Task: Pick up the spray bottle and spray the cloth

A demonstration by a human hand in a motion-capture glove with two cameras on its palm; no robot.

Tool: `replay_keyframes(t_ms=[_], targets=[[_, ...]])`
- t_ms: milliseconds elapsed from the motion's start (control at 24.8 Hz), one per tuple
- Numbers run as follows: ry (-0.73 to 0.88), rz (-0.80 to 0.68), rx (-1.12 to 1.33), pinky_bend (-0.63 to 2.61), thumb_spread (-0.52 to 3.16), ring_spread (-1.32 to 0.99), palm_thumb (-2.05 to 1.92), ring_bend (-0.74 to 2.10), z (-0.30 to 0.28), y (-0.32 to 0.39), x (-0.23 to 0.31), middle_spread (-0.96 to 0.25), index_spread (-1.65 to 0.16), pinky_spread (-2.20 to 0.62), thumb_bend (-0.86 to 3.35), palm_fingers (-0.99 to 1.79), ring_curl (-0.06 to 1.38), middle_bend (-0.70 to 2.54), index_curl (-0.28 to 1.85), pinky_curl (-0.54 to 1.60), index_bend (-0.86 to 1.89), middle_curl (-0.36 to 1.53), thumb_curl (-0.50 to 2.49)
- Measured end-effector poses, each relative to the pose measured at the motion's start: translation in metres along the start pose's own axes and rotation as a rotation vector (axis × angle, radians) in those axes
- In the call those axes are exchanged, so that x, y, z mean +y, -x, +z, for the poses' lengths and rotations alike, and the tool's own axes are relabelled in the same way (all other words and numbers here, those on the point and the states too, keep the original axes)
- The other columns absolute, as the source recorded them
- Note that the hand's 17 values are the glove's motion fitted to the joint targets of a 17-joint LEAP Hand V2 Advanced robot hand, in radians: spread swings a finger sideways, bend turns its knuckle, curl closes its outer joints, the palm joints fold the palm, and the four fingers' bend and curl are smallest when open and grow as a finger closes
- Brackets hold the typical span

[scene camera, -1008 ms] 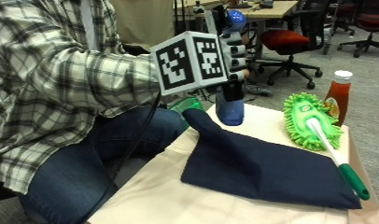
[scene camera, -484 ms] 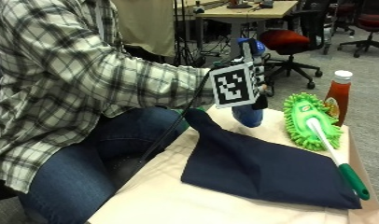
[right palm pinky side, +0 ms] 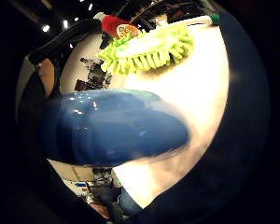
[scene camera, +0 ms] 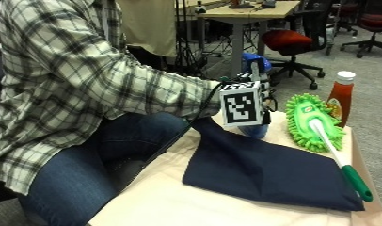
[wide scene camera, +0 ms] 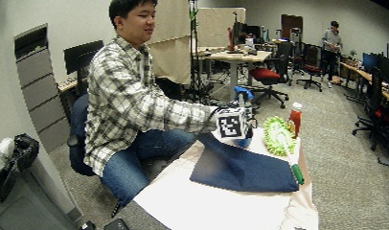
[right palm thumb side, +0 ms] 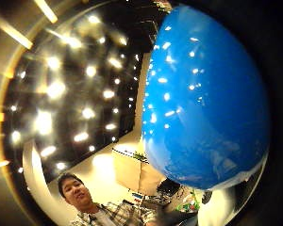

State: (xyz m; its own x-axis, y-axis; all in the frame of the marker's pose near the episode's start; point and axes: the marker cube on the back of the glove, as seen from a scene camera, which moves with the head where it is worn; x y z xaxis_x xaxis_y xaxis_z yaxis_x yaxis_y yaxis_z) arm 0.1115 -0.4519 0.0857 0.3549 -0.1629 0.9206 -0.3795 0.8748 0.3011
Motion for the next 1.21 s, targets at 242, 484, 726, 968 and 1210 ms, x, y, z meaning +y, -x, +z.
replay_keyframes(t_ms=[242,484,726,968,1210], targets=[[0.037,-0.006,-0.019,0.20,0.25,-0.17,1.12,0.55,-0.002,-0.005,0.002,-0.06,-0.22,-0.14,-0.03,1.24,0.46,0.59,0.61,0.43,0.22,0.50,0.79],[0.138,-0.024,0.095,0.12,0.30,-0.19,1.12,0.51,-0.010,-0.008,0.009,-0.07,-0.24,-0.03,-0.03,1.04,0.45,0.59,0.58,0.40,0.16,0.50,0.77],[0.219,-0.051,0.220,0.11,0.41,-0.18,1.10,0.50,-0.036,-0.004,0.020,-0.09,-0.27,0.07,-0.03,0.76,0.46,0.48,0.55,0.36,0.13,0.48,0.76],[0.265,-0.104,0.453,0.11,0.63,-0.14,0.98,0.35,-0.075,-0.002,0.036,-0.13,-0.31,0.14,-0.05,0.48,0.41,0.38,0.53,0.32,0.21,0.43,0.73],[0.321,-0.113,0.844,0.13,0.80,-0.08,0.82,0.27,-0.121,0.009,0.071,-0.15,-0.35,0.17,-0.07,0.32,0.36,0.26,0.49,0.28,0.23,0.39,0.68]])
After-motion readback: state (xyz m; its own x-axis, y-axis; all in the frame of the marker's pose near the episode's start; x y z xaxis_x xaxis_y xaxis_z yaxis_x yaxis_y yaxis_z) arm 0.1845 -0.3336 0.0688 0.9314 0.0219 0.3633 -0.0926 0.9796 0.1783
